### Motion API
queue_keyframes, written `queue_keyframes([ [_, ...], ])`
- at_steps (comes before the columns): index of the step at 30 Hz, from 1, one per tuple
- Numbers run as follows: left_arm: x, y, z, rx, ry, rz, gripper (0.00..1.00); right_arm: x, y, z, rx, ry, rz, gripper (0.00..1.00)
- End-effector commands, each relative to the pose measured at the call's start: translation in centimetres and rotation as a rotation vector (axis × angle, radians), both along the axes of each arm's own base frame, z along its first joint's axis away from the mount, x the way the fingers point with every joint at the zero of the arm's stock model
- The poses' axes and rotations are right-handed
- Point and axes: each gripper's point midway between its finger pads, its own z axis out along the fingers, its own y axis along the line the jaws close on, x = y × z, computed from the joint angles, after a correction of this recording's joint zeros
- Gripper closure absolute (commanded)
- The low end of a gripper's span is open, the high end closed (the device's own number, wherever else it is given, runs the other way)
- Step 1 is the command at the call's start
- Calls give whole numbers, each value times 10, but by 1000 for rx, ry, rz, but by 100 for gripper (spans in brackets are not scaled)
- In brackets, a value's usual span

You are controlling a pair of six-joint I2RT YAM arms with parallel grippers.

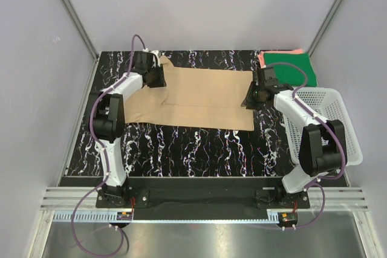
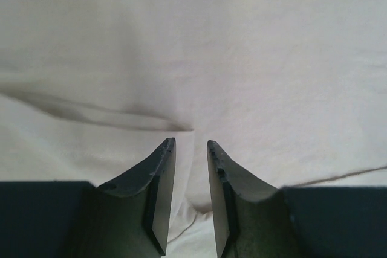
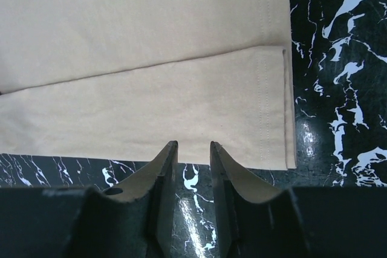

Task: Fold and stack the t-shirts
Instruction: Fold the tshirt

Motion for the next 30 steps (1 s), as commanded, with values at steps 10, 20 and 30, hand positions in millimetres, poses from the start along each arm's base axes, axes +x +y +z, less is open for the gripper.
queue_keyframes([
  [10, -119, 162, 44, 103, 42, 645, 64, -21, 64, -8, 37, 9, 141, 70],
  [20, -174, 222, -12, 23, 156, 890, 62, -30, 70, -52, -10, 109, 169, 72],
  [30, -144, 219, -41, -34, 143, 862, 57, -39, 55, -80, -82, 169, 133, 72],
])
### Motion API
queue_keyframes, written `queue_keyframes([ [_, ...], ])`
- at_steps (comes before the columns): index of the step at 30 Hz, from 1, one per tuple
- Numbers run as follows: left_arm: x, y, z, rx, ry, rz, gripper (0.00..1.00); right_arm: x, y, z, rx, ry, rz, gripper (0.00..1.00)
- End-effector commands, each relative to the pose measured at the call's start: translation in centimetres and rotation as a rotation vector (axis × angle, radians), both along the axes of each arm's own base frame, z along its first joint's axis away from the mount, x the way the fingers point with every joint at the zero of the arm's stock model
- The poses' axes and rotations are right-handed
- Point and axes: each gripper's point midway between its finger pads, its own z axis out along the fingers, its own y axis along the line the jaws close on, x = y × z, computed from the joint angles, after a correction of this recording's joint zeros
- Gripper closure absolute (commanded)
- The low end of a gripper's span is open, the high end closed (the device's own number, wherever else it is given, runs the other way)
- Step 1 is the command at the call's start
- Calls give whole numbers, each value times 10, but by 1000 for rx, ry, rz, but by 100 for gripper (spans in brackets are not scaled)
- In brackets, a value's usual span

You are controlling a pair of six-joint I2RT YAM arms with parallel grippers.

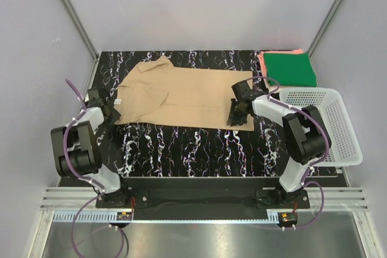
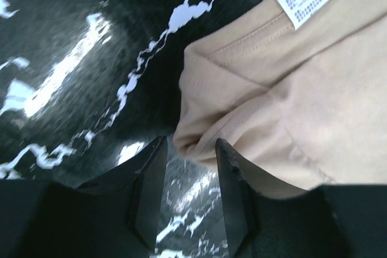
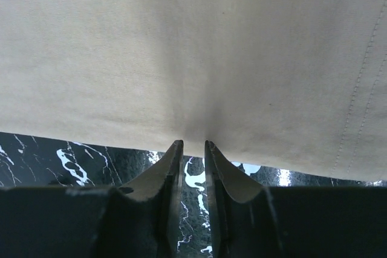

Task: Fold and stack the t-shirts
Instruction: Fold the tshirt

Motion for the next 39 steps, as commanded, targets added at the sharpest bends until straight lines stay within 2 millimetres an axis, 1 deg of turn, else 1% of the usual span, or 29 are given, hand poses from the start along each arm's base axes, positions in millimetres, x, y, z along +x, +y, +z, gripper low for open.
queue_keyframes([
  [1, 36, 5, 2, -14, -73, -5, 58, 4, -8, -7, -39, -10, -24, 73],
  [3, 39, 2, -9, -41, -39, -10, 62, 2, -13, -12, -58, 5, -29, 73],
  [4, 44, 3, -7, -40, -45, -9, 63, 2, -15, -12, -66, 7, -32, 73],
  [5, 44, 5, -8, -35, -40, 1, 64, 5, -23, -13, -92, 2, -54, 73],
  [7, 44, 13, -1, -3, -27, 20, 70, 1, -36, -16, -127, 23, -81, 73],
  [8, 43, 21, 6, 43, -28, 40, 73, 0, -47, -19, -147, 32, -103, 73],
  [9, 40, 26, 9, 64, -15, 53, 73, -4, -53, -21, -156, 48, -110, 73],
  [10, 43, 31, 16, 88, -22, 63, 74, -6, -57, -20, -162, 53, -119, 73],
  [12, 39, 43, 25, 141, 18, 97, 71, -11, -66, -21, -179, 74, -134, 73],
  [14, 32, 52, 30, 183, 57, 133, 69, -14, -67, -17, -176, 77, -133, 73],
  [19, 24, 54, 45, 203, 36, 166, 64, -23, -63, -7, -139, 73, -126, 73],
  [22, 27, 55, 58, 218, 10, 150, 63, -22, -50, 10, -85, 36, -94, 71],
  [23, 29, 53, 64, 211, -8, 129, 63, -16, -47, 23, -71, -3, -91, 71],
  [24, 36, 45, 70, 180, -45, 93, 61, -9, -38, 38, -35, -39, -70, 69],
  [25, 39, 47, 74, 192, -59, 82, 61, -8, -38, 38, -34, -40, -70, 68],
  [26, 48, 35, 80, 146, -103, 27, 61, 5, -31, 55, -16, -89, -50, 67],
  [27, 61, 30, 88, 135, -162, -28, 60, 12, -26, 64, -5, -118, -33, 66],
  [28, 71, 17, 94, 82, -203, -90, 61, 20, -20, 68, 2, -133, -13, 66],
  [29, 77, 12, 95, 59, -217, -115, 62, 35, -6, 87, 34, -187, 37, 65],
  [30, 90, 6, 106, 36, -271, -150, 67, 47, 7, 97, 69, -233, 75, 65],
  [31, 98, -1, 110, 7, -303, -190, 69, 56, 20, 95, 95, -239, 115, 65],
  [32, 107, -18, 109, -65, -331, -262, 69, 70, 41, 117, 150, -298, 167, 64],
  [33, 117, -22, 118, -83, -372, -296, 72, 77, 64, 128, 184, -346, 213, 64],
  [34, 123, -27, 120, -105, -384, -318, 79, 82, 81, 134, 206, -370, 248, 64],
  [35, 127, -31, 112, -139, -373, -334, 83, 100, 101, 145, 225, -413, 276, 64],
  [36, 135, -30, 118, -140, -387, -337, 88, 102, 121, 148, 235, -431, 308, 63],
  [37, 139, -30, 116, -146, -387, -338, 93, 112, 135, 131, 230, -410, 325, 61],
  [38, 144, -31, 106, -169, -369, -335, 95, 127, 152, 155, 260, -474, 342, 59],
  [39, 151, -30, 108, -172, -377, -334, 97, 133, 164, 155, 269, -484, 355, 58],
])
